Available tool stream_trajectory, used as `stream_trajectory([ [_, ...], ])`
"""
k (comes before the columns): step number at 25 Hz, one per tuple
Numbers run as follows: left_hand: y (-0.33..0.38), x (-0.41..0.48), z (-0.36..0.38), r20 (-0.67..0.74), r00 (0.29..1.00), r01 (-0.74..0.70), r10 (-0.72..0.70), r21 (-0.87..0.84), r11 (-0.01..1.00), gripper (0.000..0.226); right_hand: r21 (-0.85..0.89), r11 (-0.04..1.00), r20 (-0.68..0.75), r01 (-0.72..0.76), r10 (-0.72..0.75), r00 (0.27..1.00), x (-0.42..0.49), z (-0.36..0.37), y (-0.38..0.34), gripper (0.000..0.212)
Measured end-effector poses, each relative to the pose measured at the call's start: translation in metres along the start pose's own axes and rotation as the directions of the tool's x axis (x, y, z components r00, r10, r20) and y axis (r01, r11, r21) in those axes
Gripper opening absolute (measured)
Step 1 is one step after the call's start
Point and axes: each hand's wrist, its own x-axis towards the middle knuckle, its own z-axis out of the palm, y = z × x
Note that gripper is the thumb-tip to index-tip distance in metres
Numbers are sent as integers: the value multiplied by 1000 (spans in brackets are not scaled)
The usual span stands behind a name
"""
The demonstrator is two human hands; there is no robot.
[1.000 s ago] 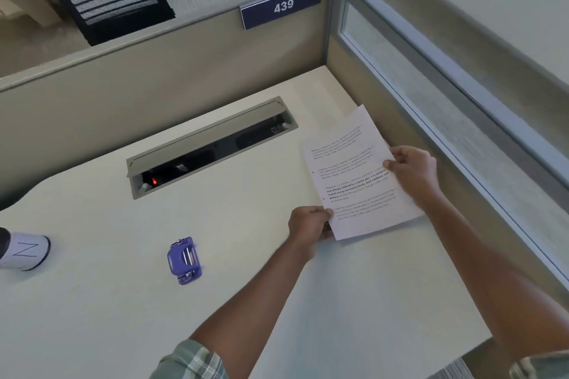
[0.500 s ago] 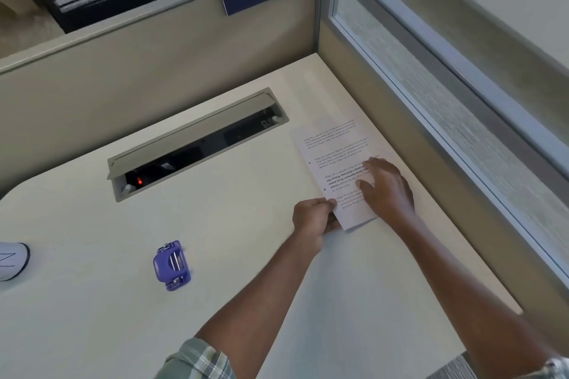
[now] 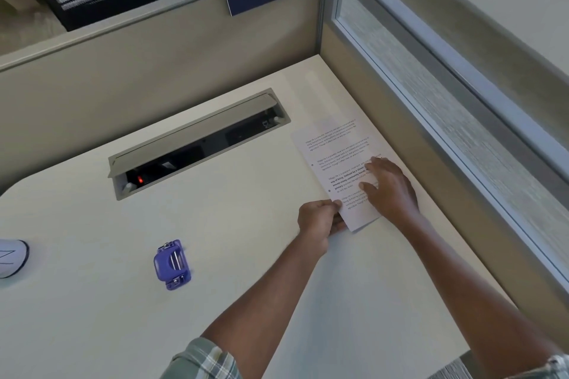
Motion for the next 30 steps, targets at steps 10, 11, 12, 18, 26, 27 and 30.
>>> stream_trajectory([
  [10,-4,-25,-36,-33,999,18,-18,5,1000,10,20,1000,3,-13,13,1000,-1,-5,-5,60],
  [11,-6,-30,-48,-40,999,13,-14,-1,1000,13,27,1000,-19,-7,8,1000,-2,-7,-6,62],
  [12,-8,-36,-62,-51,999,1,-1,-7,1000,16,40,999,-47,0,2,999,-4,-8,-10,63],
  [18,-7,-87,-157,-148,980,-135,129,-31,990,15,167,982,-59,90,-81,995,-34,7,-86,54],
  [26,7,-137,-282,-626,705,-347,333,104,932,3,359,906,252,225,-326,911,-105,85,-222,43],
  [27,8,-136,-292,-672,662,-347,332,117,931,6,377,903,292,208,-329,898,-112,95,-237,41],
  [30,11,-128,-309,-710,642,-307,289,106,946,22,449,891,416,66,-274,867,-130,119,-274,33],
])
